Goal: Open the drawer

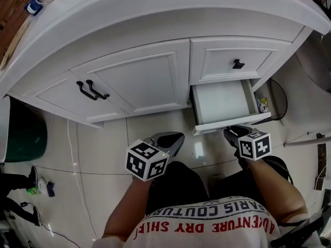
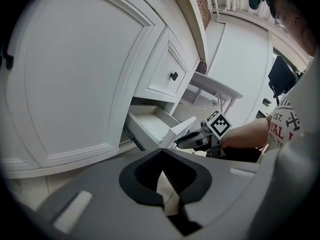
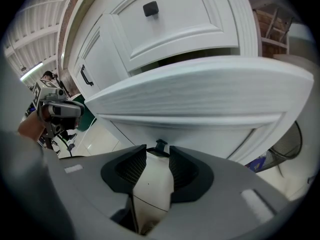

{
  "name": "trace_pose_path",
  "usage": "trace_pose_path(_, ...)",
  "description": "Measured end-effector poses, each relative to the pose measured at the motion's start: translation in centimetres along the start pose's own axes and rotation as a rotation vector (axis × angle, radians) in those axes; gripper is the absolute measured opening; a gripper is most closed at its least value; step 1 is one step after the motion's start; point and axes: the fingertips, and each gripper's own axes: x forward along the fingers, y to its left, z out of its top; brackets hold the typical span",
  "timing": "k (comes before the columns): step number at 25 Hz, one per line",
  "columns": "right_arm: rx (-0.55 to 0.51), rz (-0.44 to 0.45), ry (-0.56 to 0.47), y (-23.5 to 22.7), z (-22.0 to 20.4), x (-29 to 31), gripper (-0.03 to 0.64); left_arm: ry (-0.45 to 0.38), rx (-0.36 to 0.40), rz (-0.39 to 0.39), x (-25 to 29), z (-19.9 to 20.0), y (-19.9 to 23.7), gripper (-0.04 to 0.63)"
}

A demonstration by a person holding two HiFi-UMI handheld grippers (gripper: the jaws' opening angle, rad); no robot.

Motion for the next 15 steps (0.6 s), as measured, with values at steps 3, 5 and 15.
trace_pose_path(3,0.0,0.001,0.005,0.5,-0.9,-0.5,0.149,0.009,0.006,-0.002,0.0,-0.3,-0.3,-0.014)
trace_pose_path(5,-0.008,0.0,0.002,0.6,-1.2,-0.7,0.149,0.012,0.012,-0.004,0.0,-0.2,-0.5,-0.014)
trace_pose_path(15,-0.054,-0.014,0.005,0.8,-1.6,-1.1,0.146,0.019,0.025,0.007,0.0,-0.4,-0.8,-0.014)
